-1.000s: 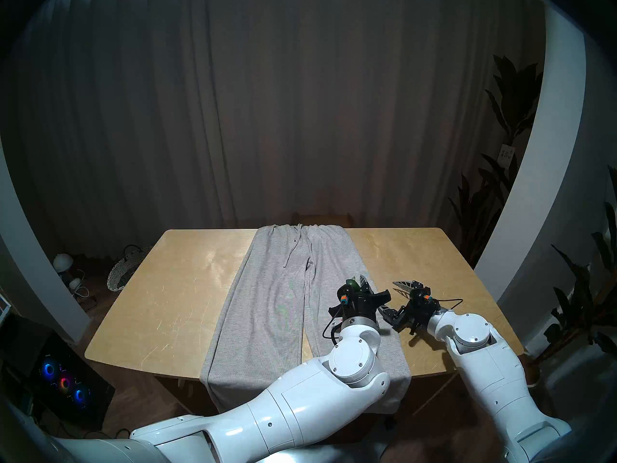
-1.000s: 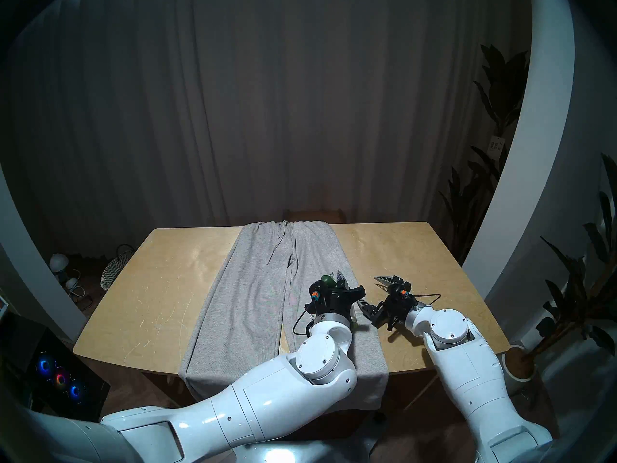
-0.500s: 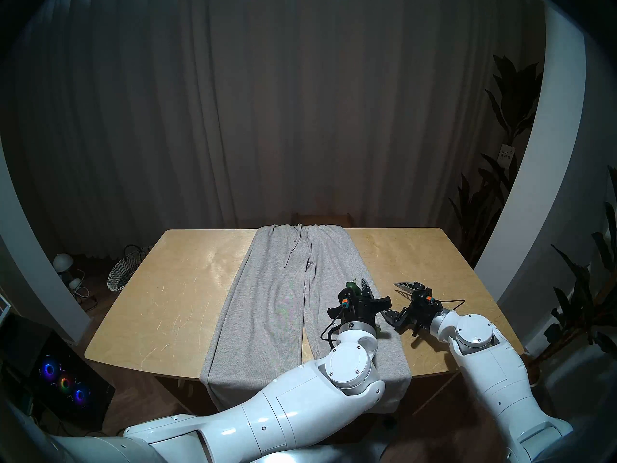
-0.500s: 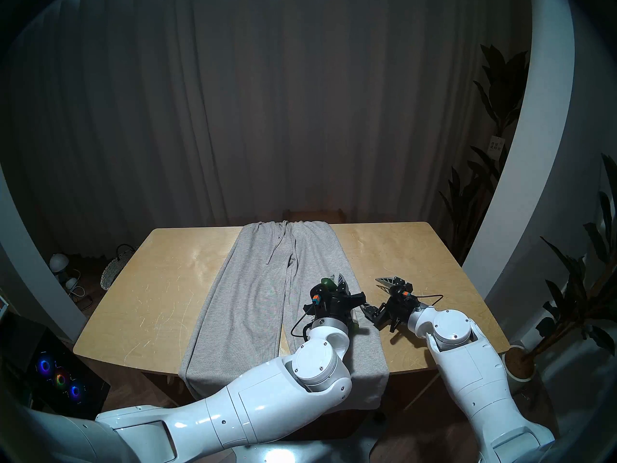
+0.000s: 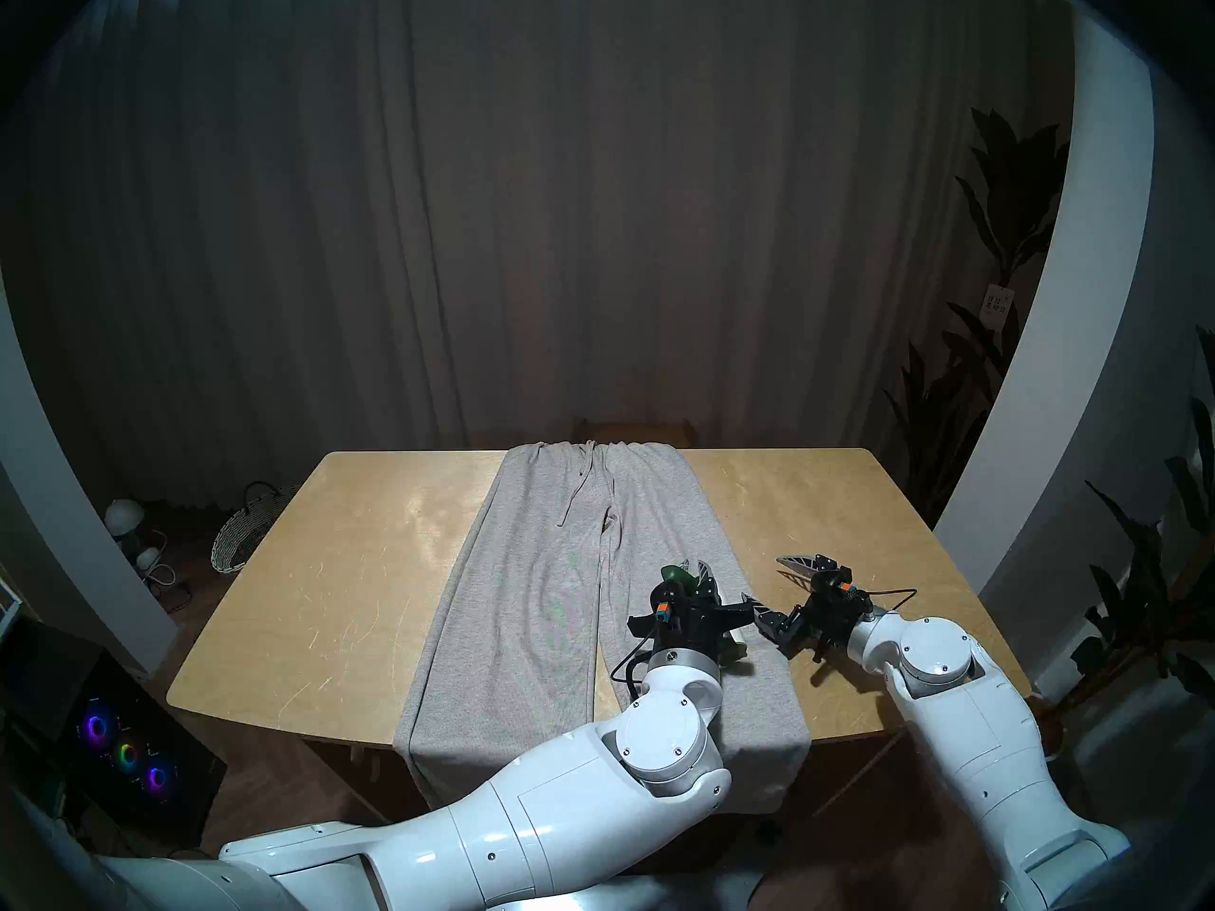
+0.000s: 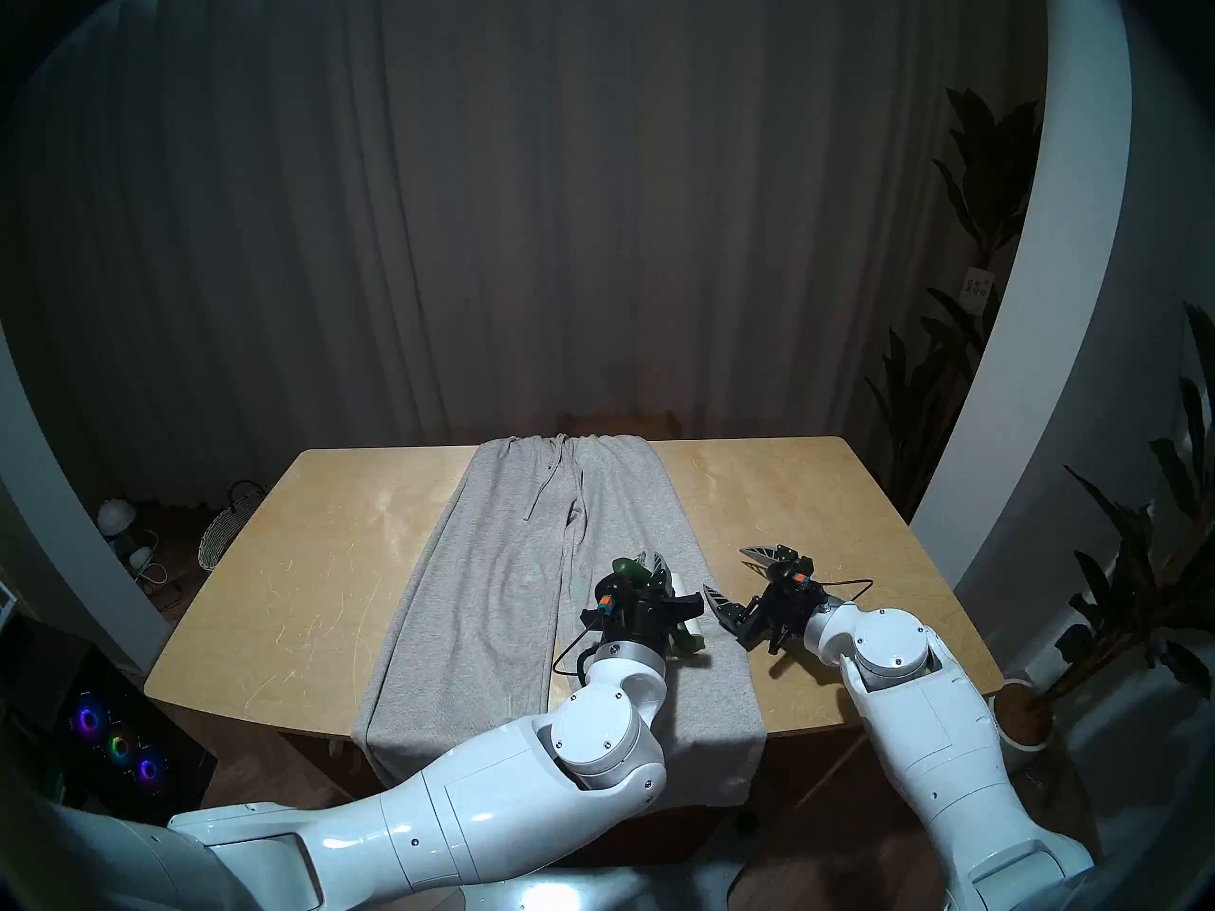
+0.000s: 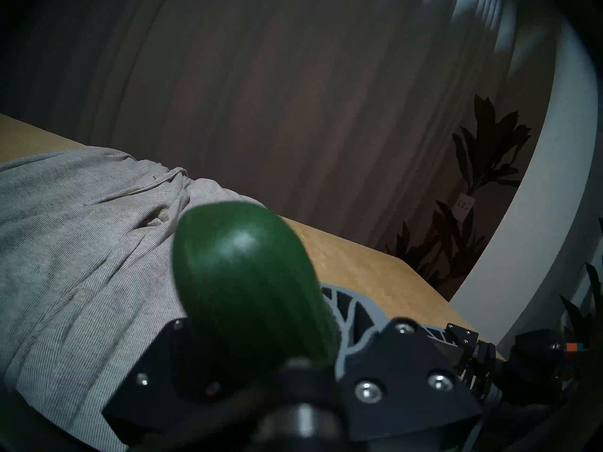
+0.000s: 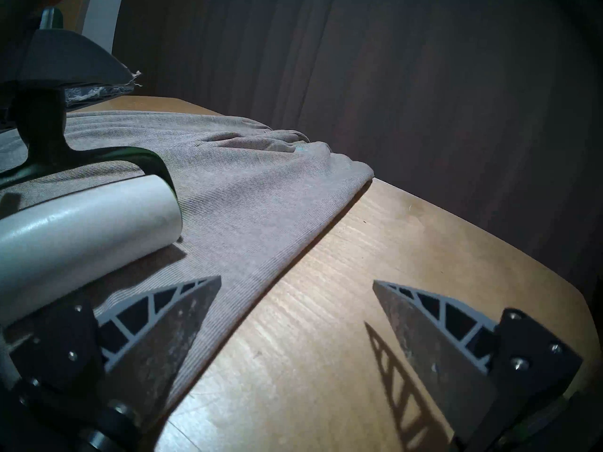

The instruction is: Remove lint and debris from pants with a lint roller

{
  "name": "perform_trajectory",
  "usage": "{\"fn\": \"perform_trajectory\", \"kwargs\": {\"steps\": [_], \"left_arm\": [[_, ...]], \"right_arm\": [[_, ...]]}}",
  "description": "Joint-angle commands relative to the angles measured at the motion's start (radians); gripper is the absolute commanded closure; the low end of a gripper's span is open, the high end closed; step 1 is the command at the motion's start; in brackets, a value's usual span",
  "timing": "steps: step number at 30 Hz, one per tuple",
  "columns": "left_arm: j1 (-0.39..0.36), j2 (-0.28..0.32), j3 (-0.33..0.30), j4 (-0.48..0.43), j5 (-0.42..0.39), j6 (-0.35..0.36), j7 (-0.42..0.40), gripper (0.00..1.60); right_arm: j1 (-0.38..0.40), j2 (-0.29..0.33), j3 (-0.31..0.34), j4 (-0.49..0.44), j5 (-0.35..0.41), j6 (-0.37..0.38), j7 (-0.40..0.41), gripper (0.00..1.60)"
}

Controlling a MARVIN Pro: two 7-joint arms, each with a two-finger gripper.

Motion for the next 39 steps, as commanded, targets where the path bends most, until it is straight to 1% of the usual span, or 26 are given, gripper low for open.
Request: {"fn": "perform_trajectory", "kwargs": {"steps": [1, 3, 10, 20, 31, 39], "left_arm": [[0.024, 0.068, -0.014, -0.02, -0.024, -0.013, -0.025, 1.6], [0.029, 0.082, -0.016, -0.032, -0.034, -0.018, -0.043, 1.6], [0.039, 0.126, -0.011, -0.057, -0.028, -0.017, -0.059, 1.6], [0.065, 0.187, -0.019, -0.106, -0.04, -0.027, -0.078, 1.6], [0.089, 0.268, -0.032, -0.149, -0.069, -0.032, -0.117, 1.6], [0.1, 0.309, -0.042, -0.166, -0.094, -0.033, -0.149, 1.6]], "right_arm": [[-0.021, -0.001, -0.011, 0.006, -0.021, 0.002, -0.017, 0.0], [-0.023, -0.001, -0.013, 0.006, -0.021, 0.002, -0.022, 0.0], [-0.041, 0.0, -0.017, -0.002, -0.023, 0.005, -0.044, 0.0], [-0.062, 0.001, -0.022, -0.025, -0.026, 0.019, -0.077, 0.0], [-0.096, -0.001, -0.033, -0.068, -0.032, 0.045, -0.122, 0.0], [-0.106, 0.002, -0.054, -0.086, -0.048, 0.057, -0.141, 0.0]]}}
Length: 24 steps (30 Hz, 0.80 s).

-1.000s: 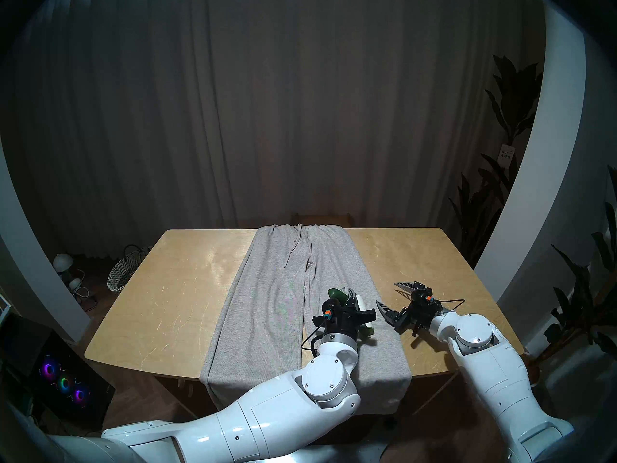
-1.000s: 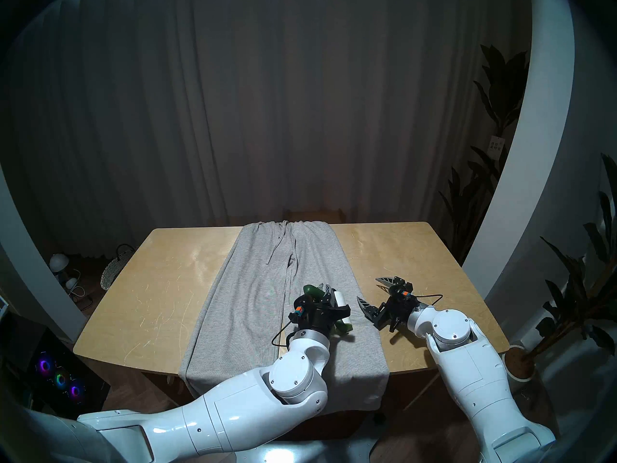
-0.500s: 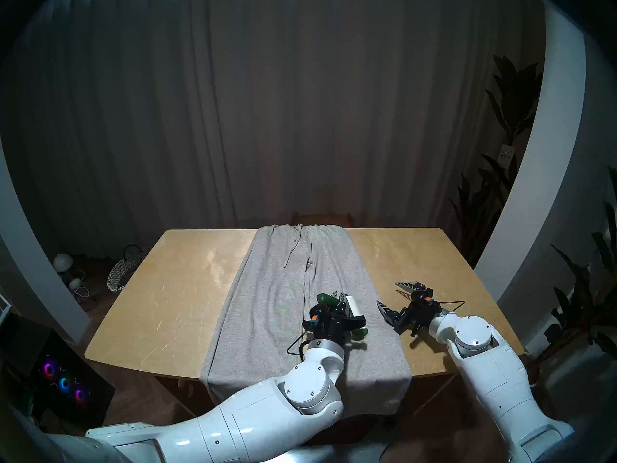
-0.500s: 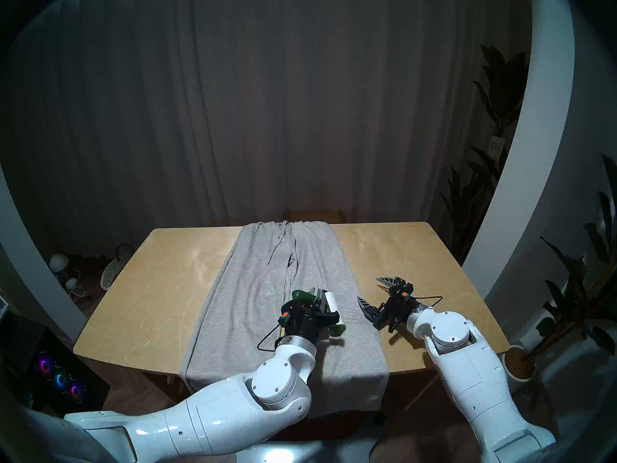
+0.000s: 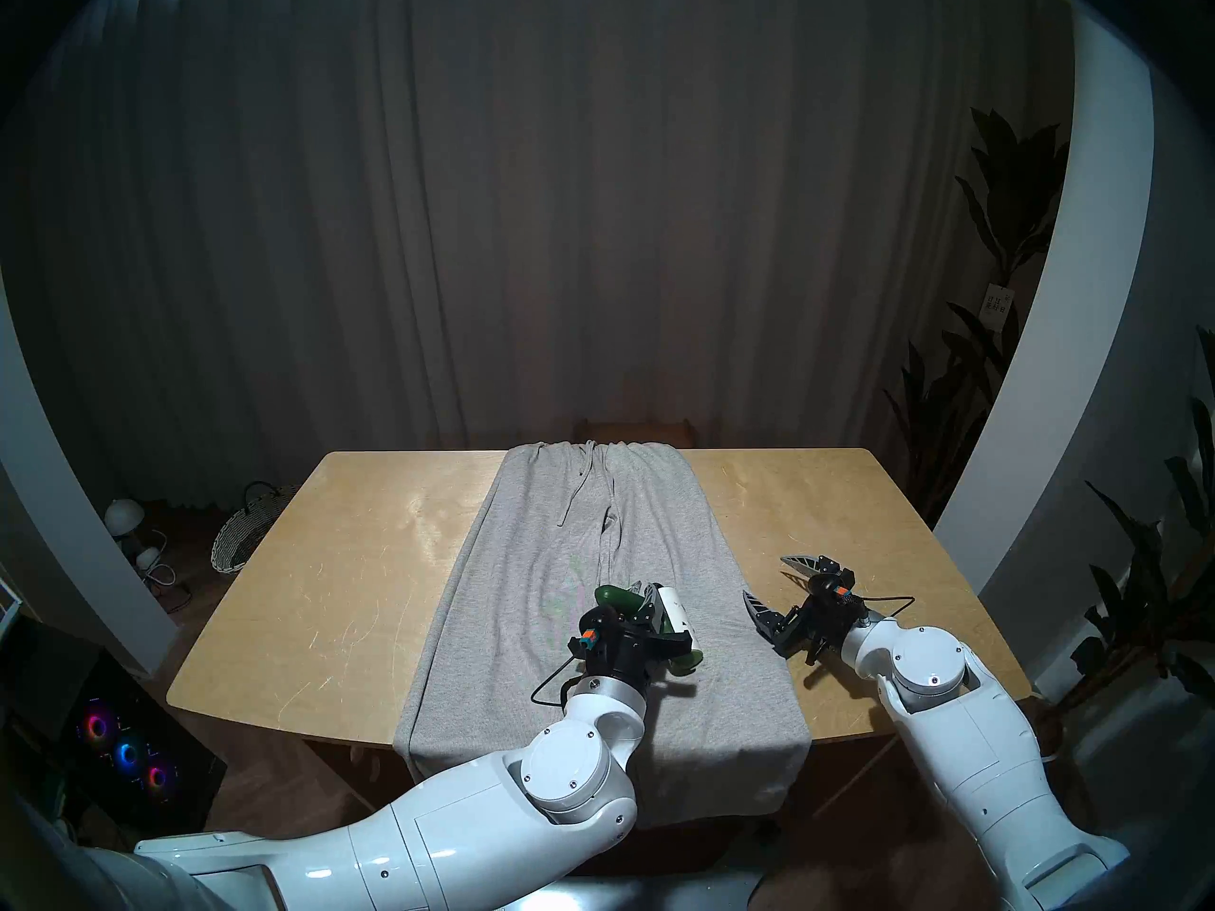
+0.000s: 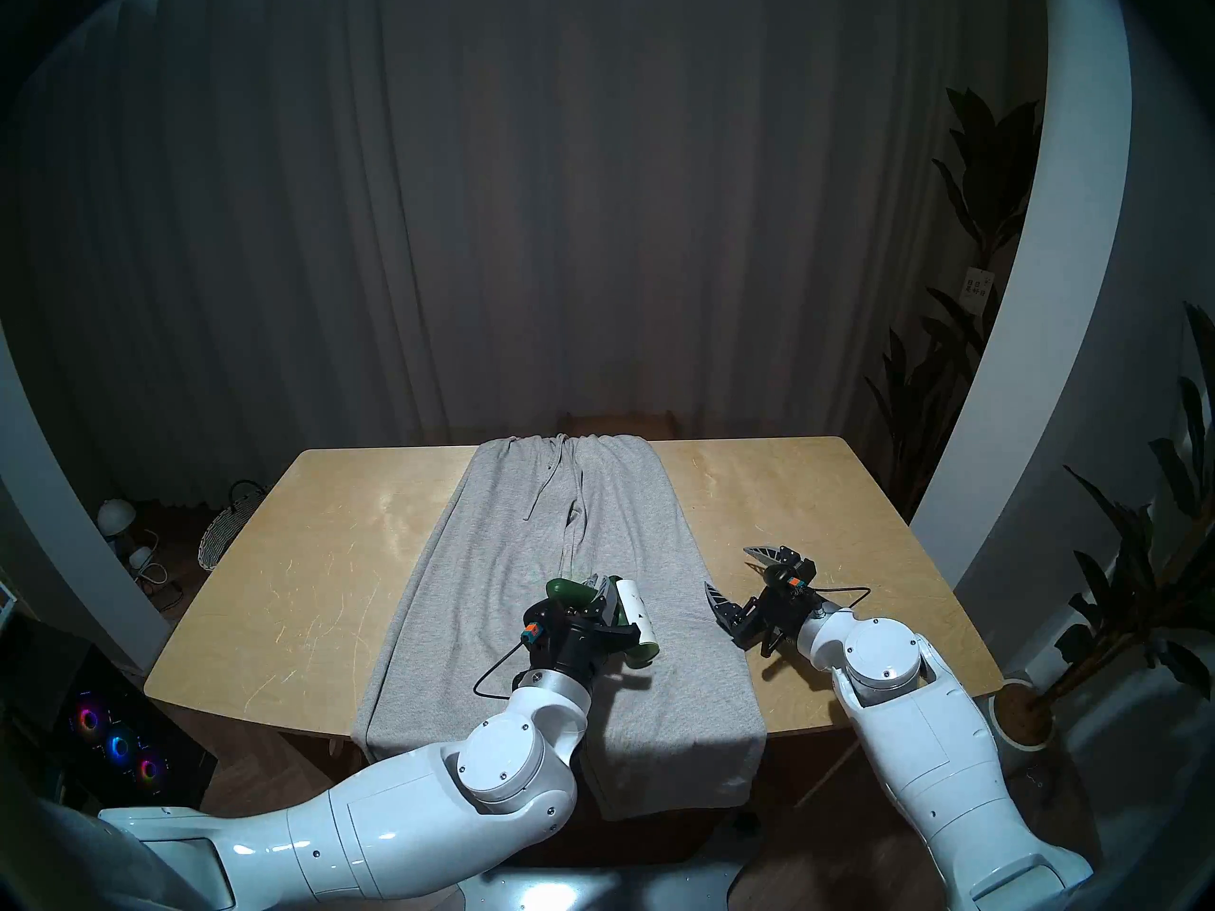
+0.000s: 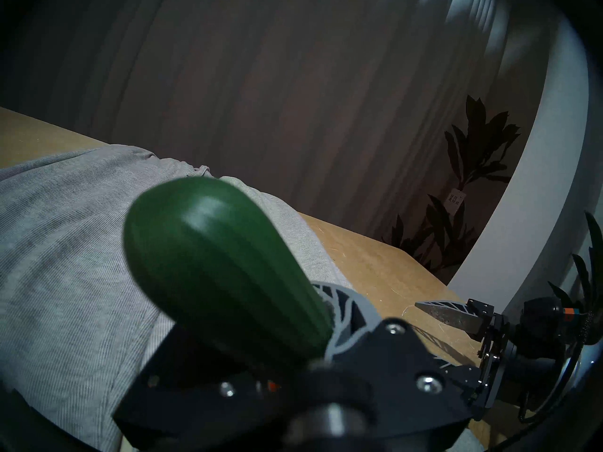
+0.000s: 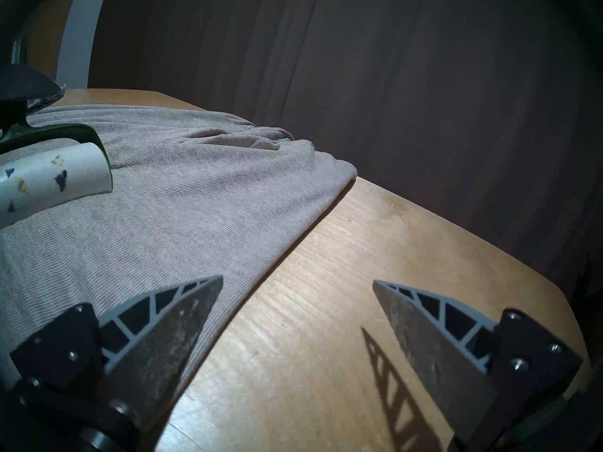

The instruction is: Remove lint and debris from pants with a lint roller

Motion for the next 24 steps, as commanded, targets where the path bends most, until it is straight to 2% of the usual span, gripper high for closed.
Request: {"fn": "perform_trajectory", "kwargs": {"steps": [1, 24], "left_arm": [[0.015, 0.065, -0.011, -0.003, -0.015, 0.002, -0.013, 1.6], [0.015, 0.172, -0.082, -0.041, -0.088, 0.009, -0.078, 1.6]], "right_arm": [[-0.047, -0.003, -0.029, 0.0, -0.028, 0.023, -0.005, 0.0], [-0.017, -0.008, -0.067, 0.029, -0.053, 0.057, -0.072, 0.0]]}}
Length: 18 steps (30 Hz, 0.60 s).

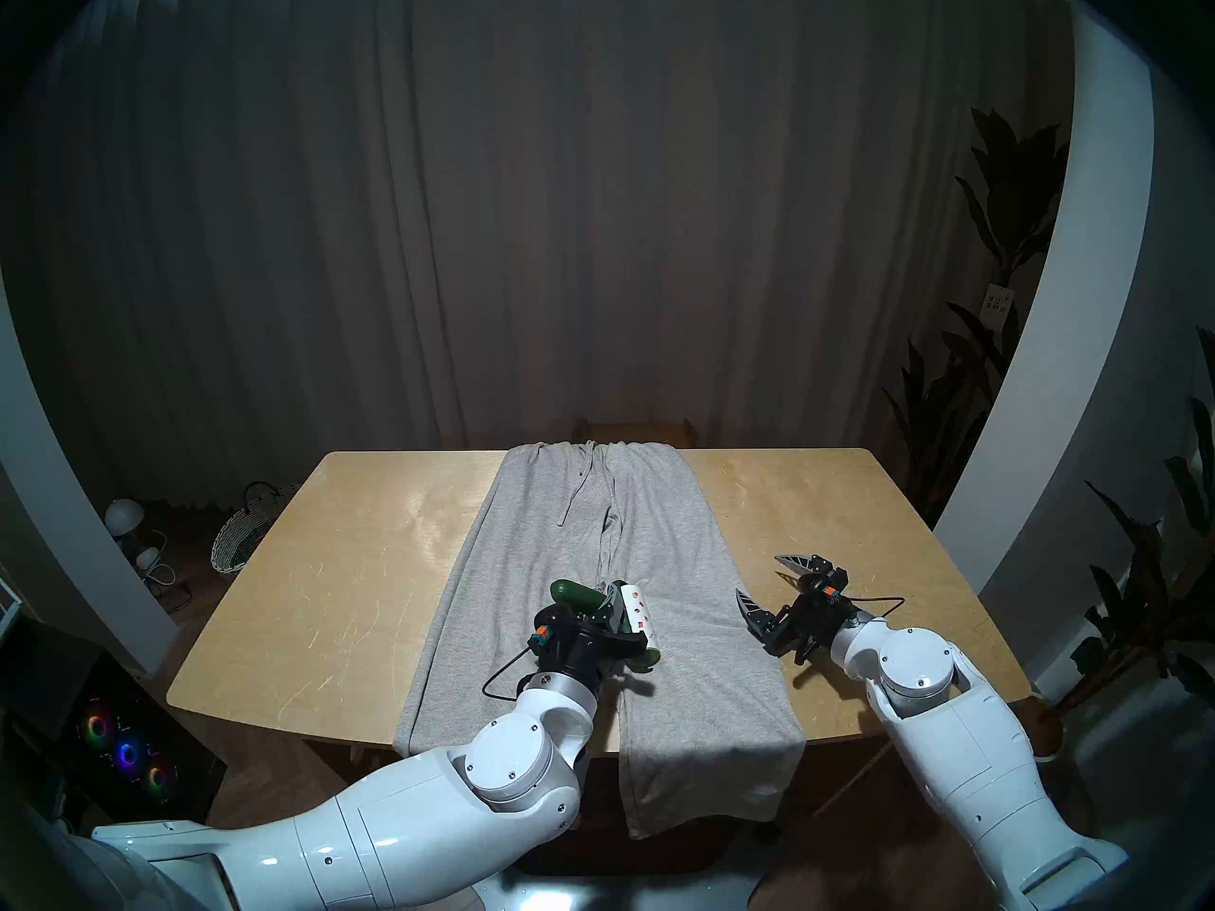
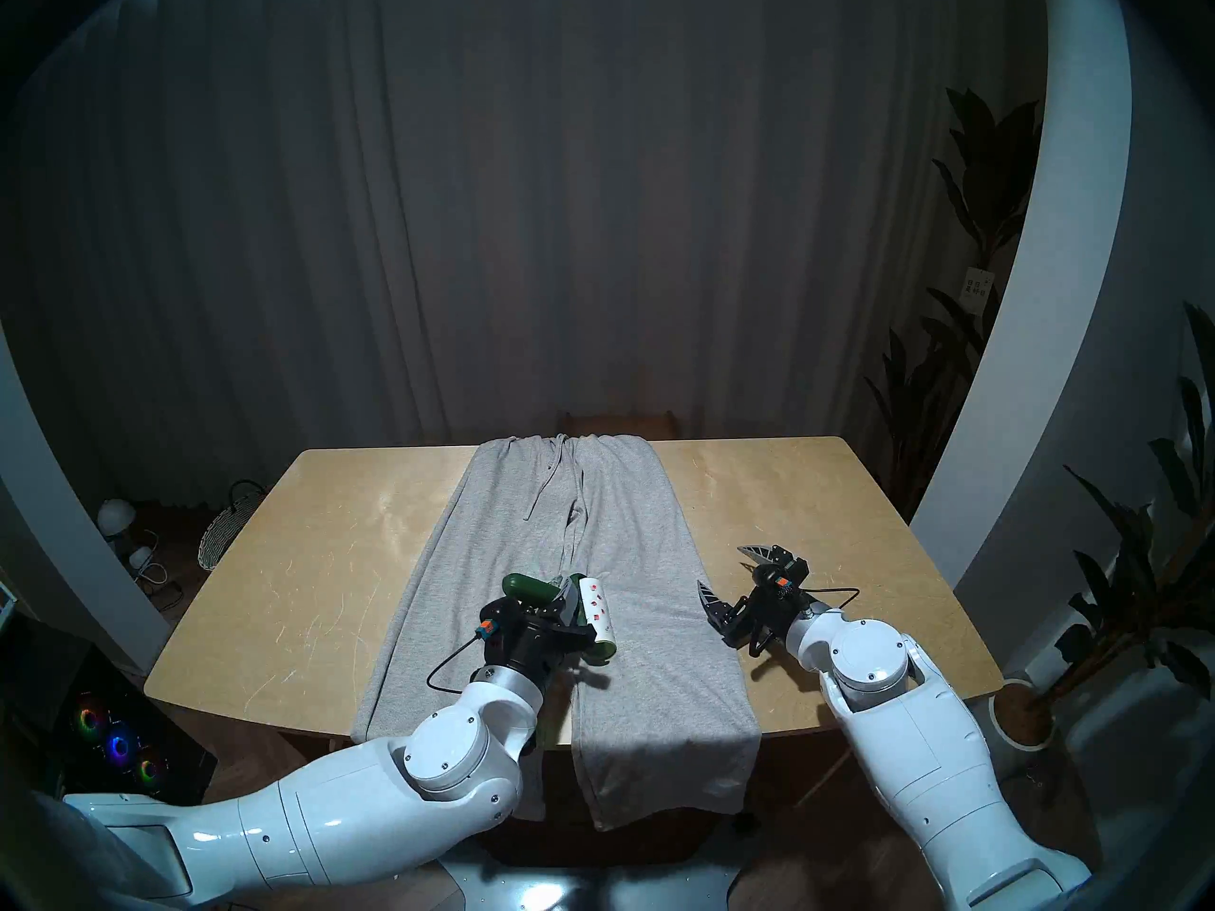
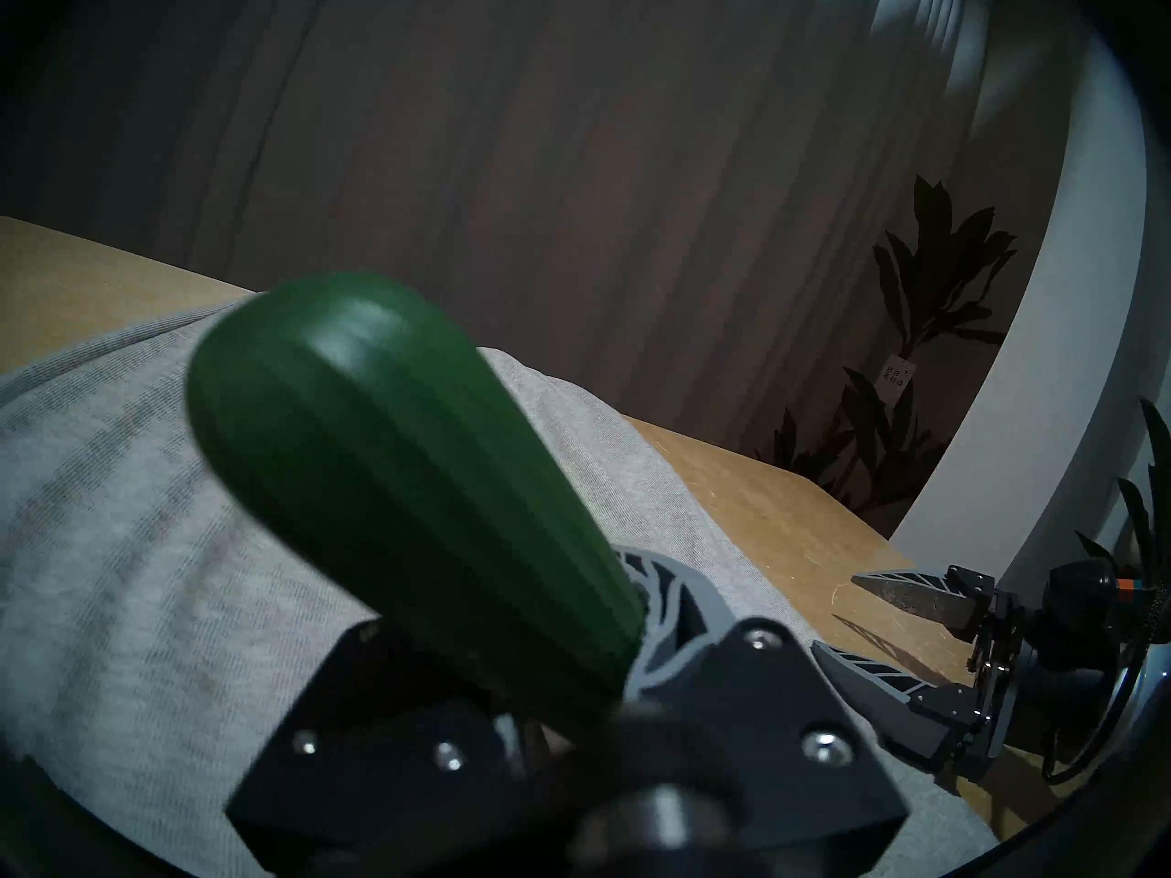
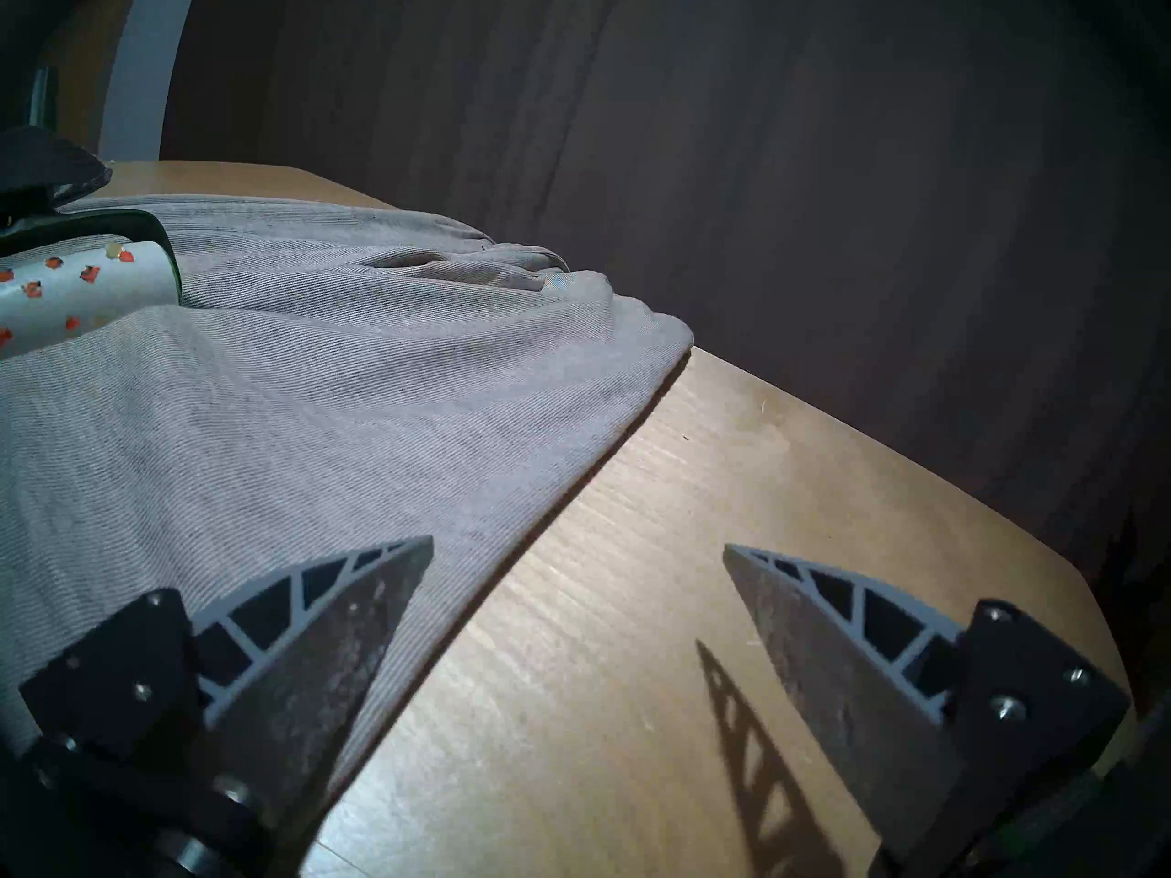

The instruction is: Remove lint and debris from pants with a lint roller

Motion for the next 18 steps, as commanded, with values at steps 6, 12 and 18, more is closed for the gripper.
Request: {"fn": "perform_trajectory", "kwargs": {"steps": [6, 12, 18], "left_arm": [[0.025, 0.08, -0.036, -0.027, -0.037, -0.011, 0.001, 1.6], [0.056, 0.112, -0.041, -0.086, -0.049, -0.033, 0.004, 1.6], [0.071, 0.135, -0.038, -0.144, -0.044, -0.041, 0.015, 1.6]], "right_arm": [[-0.026, -0.002, -0.038, 0.046, -0.037, 0.035, -0.025, 0.0], [-0.035, -0.004, -0.045, 0.042, -0.042, 0.046, -0.048, 0.0], [-0.034, -0.008, -0.052, 0.053, -0.043, 0.055, -0.07, 0.0]]}}
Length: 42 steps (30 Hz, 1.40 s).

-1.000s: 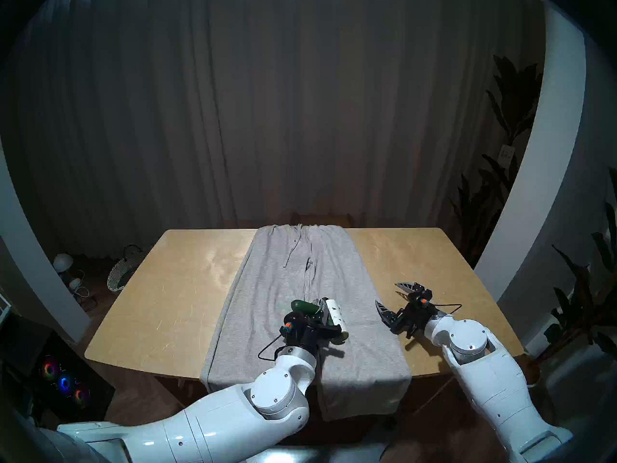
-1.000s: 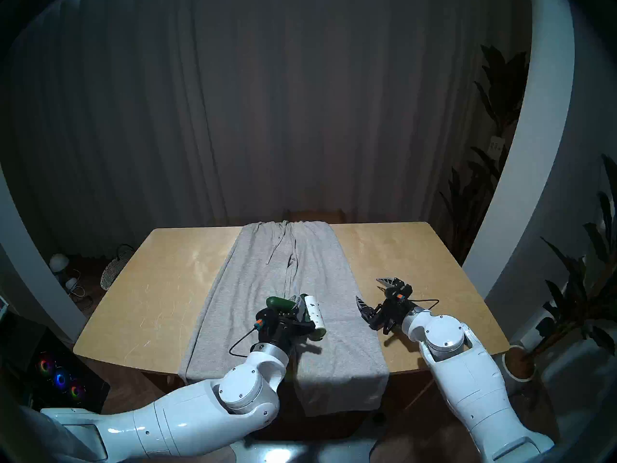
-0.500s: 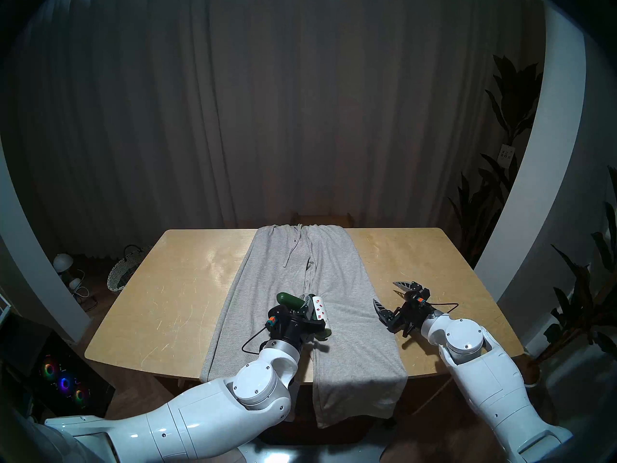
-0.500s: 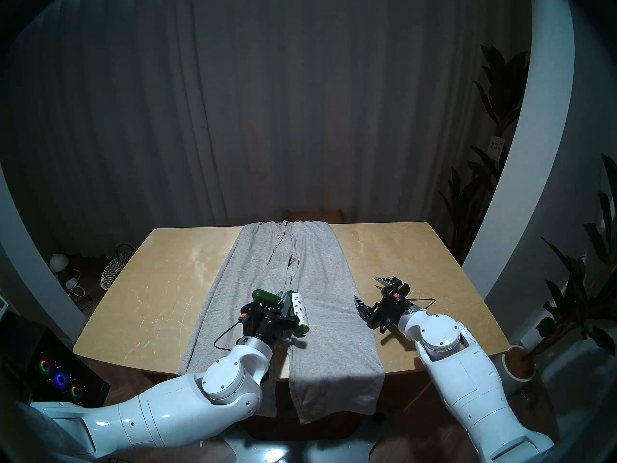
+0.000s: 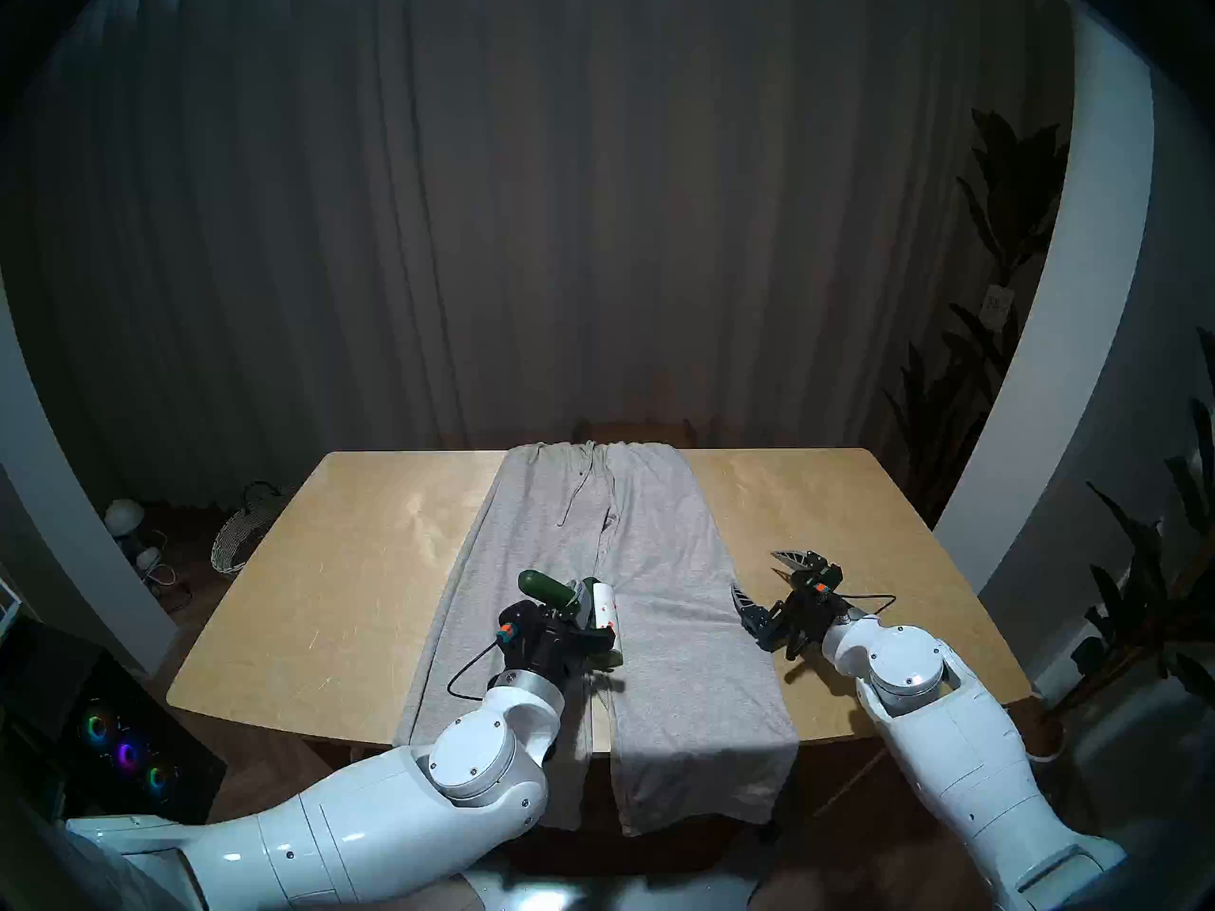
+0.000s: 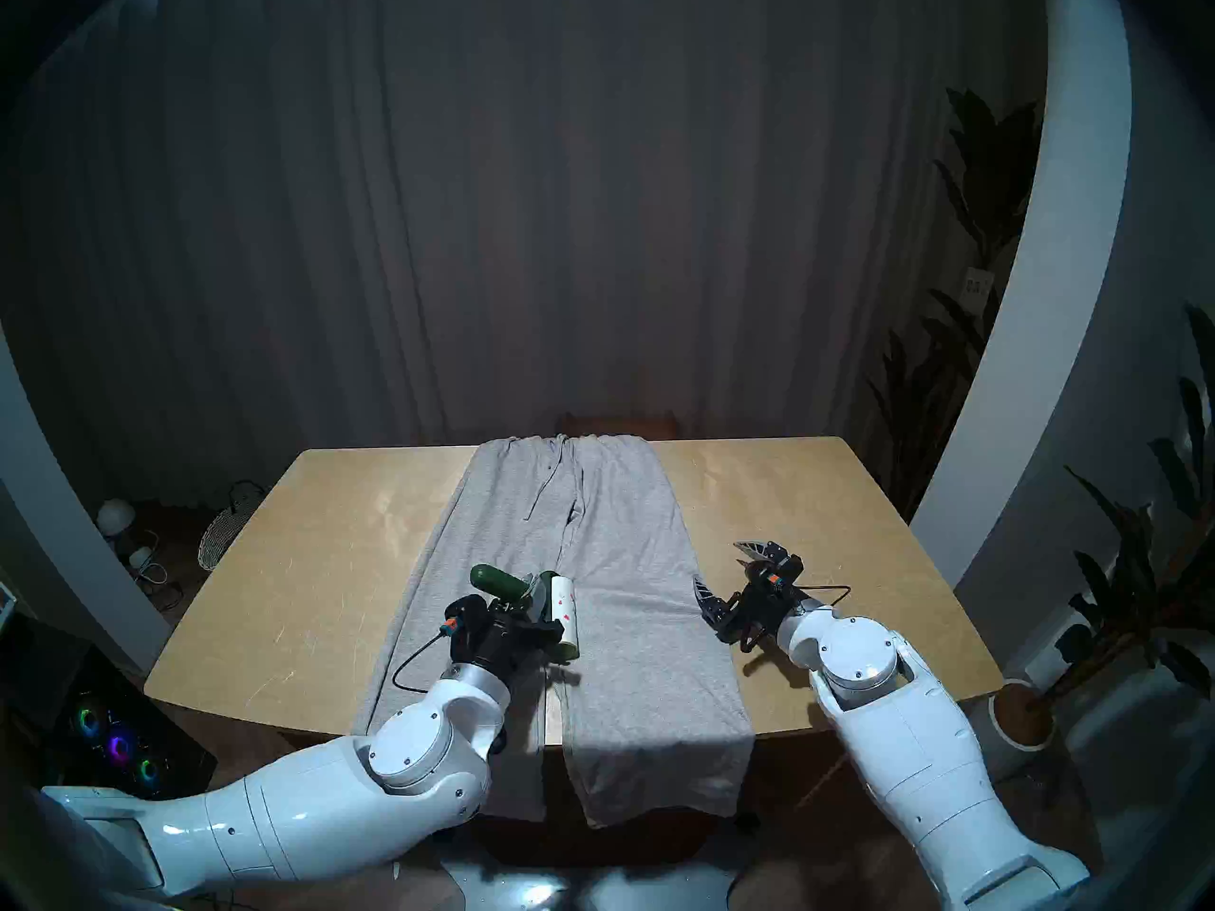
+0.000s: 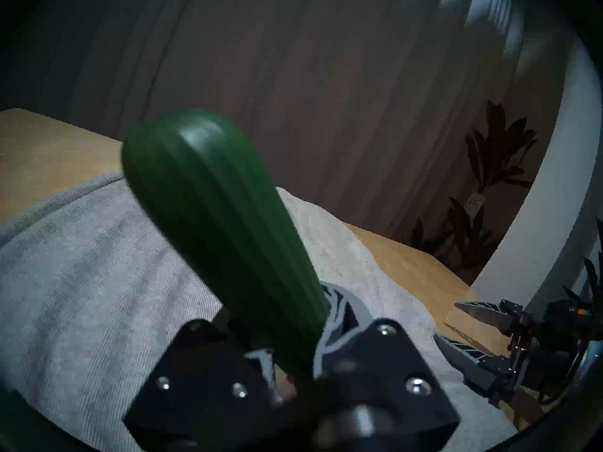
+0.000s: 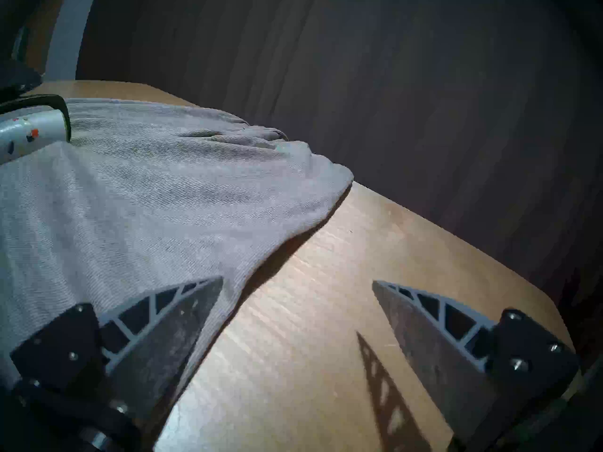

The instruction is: Remove lint and debris from pants with a lint roller

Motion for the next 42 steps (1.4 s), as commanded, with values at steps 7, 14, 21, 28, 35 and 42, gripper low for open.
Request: {"fn": "perform_trajectory", "kwargs": {"steps": [7, 14, 21, 28, 35, 42], "left_arm": [[0.03, 0.065, -0.016, -0.068, 0.005, -0.019, 0.028, 1.6], [0.021, 0.075, -0.028, -0.066, 0.006, -0.024, 0.03, 1.6], [0.013, 0.087, -0.042, -0.114, 0.006, -0.039, 0.026, 1.6], [0.017, 0.117, -0.072, -0.202, -0.006, -0.076, 0.012, 1.6], [0.032, 0.159, -0.101, -0.255, -0.022, -0.098, 0.02, 1.6], [0.052, 0.209, -0.167, -0.305, -0.11, -0.167, 0.02, 1.6]], "right_arm": [[-0.057, -0.004, -0.013, 0.06, -0.02, 0.062, -0.046, 0.0], [-0.073, 0.007, 0.0, 0.062, -0.015, 0.06, -0.075, 0.0], [-0.08, 0.008, -0.002, 0.054, -0.033, 0.05, -0.126, 0.0], [-0.078, 0.013, -0.013, 0.039, -0.039, 0.051, -0.145, 0.0], [-0.087, 0.015, -0.027, 0.026, -0.051, 0.058, -0.169, 0.0], [-0.117, 0.011, -0.016, -0.001, -0.027, 0.047, -0.199, 0.0]]}}
